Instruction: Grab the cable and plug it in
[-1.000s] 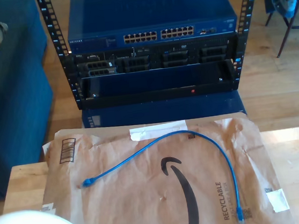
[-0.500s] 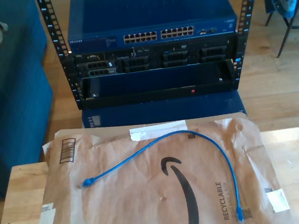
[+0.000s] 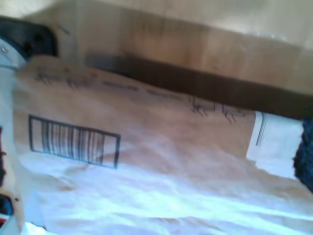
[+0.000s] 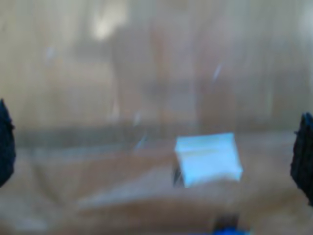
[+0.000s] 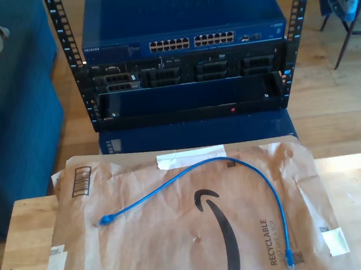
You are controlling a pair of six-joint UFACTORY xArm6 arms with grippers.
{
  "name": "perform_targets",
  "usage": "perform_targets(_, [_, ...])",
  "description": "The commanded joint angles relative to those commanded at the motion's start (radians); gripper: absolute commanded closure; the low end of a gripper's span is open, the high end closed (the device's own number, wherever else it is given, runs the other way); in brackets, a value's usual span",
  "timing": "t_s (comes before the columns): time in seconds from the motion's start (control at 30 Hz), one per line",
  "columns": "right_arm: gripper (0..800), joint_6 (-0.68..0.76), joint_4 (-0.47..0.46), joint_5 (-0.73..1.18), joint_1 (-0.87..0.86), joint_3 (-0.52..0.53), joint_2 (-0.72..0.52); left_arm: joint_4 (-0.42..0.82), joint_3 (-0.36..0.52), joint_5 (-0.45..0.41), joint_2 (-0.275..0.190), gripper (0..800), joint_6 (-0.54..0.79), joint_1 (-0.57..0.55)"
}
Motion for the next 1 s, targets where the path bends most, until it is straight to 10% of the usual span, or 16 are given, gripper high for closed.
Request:
perform_targets(0.5, [7, 0.356, -0.003, -0.037, 0.575, -0.462, 0.549, 0.0, -0.048, -0.012, 0.146, 0, -0.121, -0.054])
perform_targets(1.0, [10, 0.393, 0.0, -0.408, 0.669, -0.479, 0.713, -0.064, -0.049, -0.058, 0.218, 0, -0.135, -0.086])
